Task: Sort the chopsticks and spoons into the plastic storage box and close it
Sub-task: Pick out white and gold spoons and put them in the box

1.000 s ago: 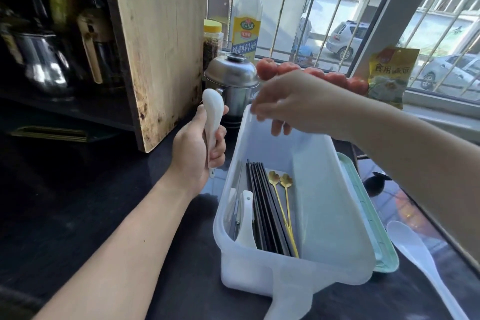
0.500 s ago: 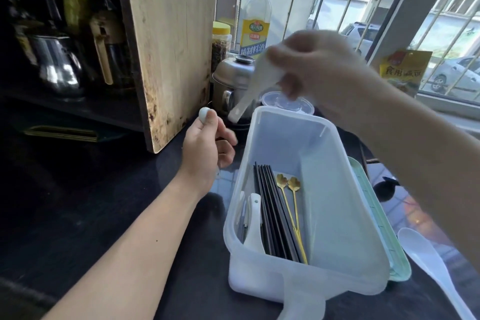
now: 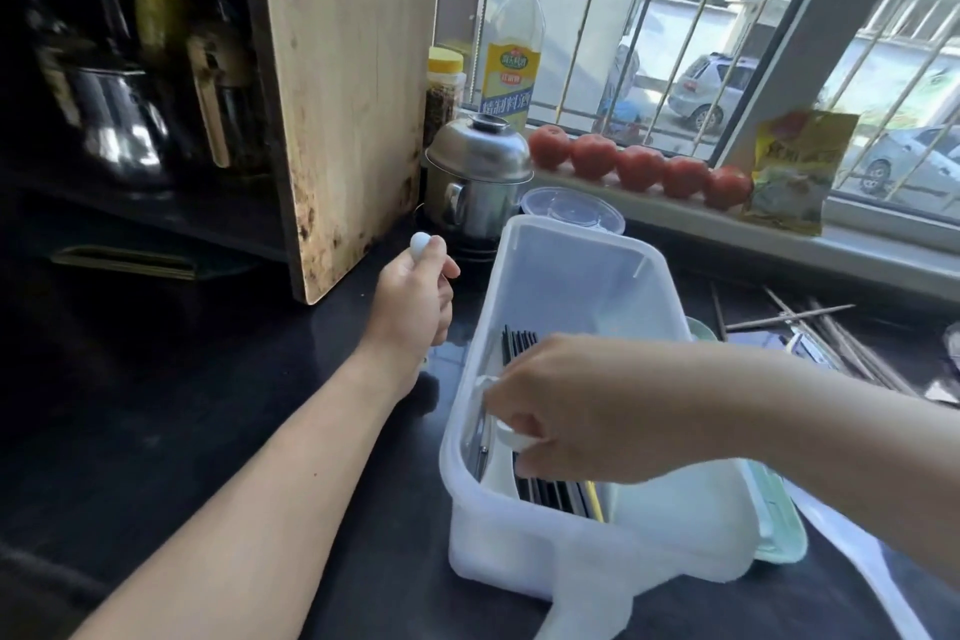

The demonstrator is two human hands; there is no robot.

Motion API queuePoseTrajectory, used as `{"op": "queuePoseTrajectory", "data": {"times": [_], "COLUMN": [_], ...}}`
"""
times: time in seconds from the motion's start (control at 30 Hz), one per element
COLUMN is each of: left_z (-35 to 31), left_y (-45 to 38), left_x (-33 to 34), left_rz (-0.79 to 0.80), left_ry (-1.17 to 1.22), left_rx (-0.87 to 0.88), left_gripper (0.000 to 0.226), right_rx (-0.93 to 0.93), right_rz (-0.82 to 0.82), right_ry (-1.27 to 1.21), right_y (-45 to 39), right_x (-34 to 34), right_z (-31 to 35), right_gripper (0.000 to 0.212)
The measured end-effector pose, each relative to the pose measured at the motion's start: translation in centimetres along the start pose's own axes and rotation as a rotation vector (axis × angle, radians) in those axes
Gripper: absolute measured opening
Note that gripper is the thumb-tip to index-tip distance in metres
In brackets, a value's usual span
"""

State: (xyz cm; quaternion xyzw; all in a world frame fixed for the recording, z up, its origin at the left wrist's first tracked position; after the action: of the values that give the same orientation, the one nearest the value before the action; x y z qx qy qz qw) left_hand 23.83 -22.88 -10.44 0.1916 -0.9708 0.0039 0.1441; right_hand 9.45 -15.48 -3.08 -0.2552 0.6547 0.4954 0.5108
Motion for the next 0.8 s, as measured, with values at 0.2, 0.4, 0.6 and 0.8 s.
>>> {"op": "queuePoseTrajectory", "data": {"times": [0.2, 0.4, 0.6, 0.8], "left_z": [-0.2, -0.1, 0.3, 0.3], "left_y": [0.0, -0.1, -0.6, -0.6], "left_x": [0.5, 0.5, 0.4, 0.5], "left_rz": [0.036, 0.047, 0.097, 0.083], "left_ry": [-0.014, -0.027, 0.15, 0.222], "left_rx": [0.036, 0.04, -0.032, -0.03], "left_gripper": [0.03, 0.029, 0.042, 0.034], "right_rx": [-0.044, -0.116, 0.286, 0.411], "right_rz": [0.078, 0.107, -0.346, -0.059], "right_ry": [-0.01, -0.042, -0.31, -0.476], "right_y": [-1.8, -0.8, 0.4, -1.7], "right_x": [2.2, 1.7, -5.4, -1.5], "right_z": [0.5, 0.9, -6.8, -9.3], "right_gripper": [0.021, 0.016, 0.019, 0.013]}}
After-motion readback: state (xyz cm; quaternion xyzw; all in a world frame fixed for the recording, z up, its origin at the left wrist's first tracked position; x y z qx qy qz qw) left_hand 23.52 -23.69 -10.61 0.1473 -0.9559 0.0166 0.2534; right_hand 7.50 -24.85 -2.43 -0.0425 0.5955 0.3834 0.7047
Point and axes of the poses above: each hand's wrist, its own y-axis away from the middle knuckle, its own x-axis out of the palm, z = x × y, the point moved 7 cm from there along -y, towards the middle knuckle, and after that the axes turned 4 degrees about -x, right-handed, at the moved point
